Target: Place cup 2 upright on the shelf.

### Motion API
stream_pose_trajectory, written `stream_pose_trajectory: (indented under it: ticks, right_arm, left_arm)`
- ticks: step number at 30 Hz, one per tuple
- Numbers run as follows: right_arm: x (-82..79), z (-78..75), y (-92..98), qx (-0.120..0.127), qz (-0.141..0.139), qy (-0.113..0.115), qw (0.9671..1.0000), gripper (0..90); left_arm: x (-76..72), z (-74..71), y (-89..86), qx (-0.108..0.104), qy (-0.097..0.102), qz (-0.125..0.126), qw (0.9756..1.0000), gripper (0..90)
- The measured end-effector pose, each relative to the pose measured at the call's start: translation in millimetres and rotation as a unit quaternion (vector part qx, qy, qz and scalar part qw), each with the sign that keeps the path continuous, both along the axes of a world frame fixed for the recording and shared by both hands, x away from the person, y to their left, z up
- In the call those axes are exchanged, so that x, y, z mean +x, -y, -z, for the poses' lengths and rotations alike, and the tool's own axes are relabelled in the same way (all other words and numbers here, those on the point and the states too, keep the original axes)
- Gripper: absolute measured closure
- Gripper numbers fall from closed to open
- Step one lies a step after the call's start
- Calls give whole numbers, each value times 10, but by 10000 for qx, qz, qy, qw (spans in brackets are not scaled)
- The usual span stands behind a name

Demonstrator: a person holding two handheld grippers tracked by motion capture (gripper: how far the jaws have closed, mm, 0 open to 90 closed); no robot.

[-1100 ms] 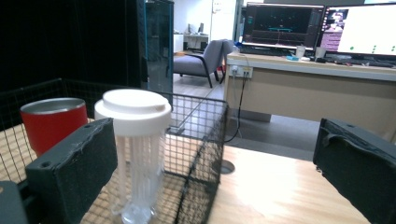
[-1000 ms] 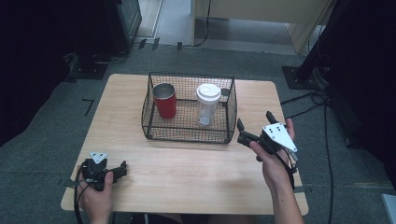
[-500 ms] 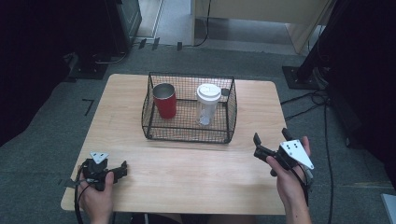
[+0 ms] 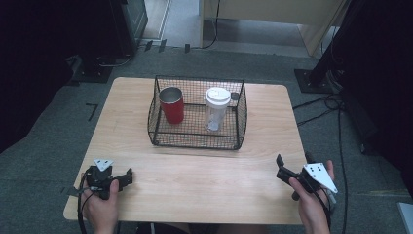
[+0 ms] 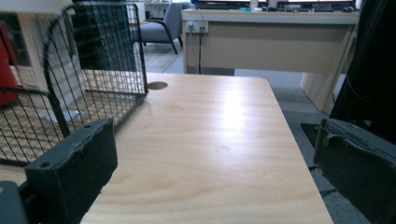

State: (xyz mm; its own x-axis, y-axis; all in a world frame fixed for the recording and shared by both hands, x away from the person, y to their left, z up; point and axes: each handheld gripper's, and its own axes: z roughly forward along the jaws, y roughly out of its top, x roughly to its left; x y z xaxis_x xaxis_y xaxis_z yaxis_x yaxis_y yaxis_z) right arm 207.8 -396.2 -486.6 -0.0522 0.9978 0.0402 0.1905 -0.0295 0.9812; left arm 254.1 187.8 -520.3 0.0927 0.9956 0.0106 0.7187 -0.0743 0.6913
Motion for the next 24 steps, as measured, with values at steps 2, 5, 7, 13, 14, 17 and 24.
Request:
stream_pose_trajectory:
  ticks: [2,5,7,13,14,17,24]
  right_arm:
    - [-34,50,41,10,38,-61,10000,2]
    - [-81,130,97,13,93,-135,9999,1]
    - [-110,191,124,-12,113,-237,9997,1]
    - [-167,345,193,-191,180,-621,9977,2]
    - [-175,344,208,-169,185,-642,9976,2]
    - [-192,344,237,-161,199,-721,9971,2]
    - [-198,349,267,-329,119,-1382,9898,72]
  left_arm:
    - [0,0,0,-3,-1,-1,10000,1]
    - [0,0,0,0,-2,2,10000,1]
    - [0,0,0,-2,-2,0,10000,1]
    - [0,0,0,-3,0,0,10000,1]
    - [0,0,0,-2,-3,1,10000,1]
    - [0,0,0,-3,-1,1,10000,1]
    - [0,0,0,-4,0,0,10000,1]
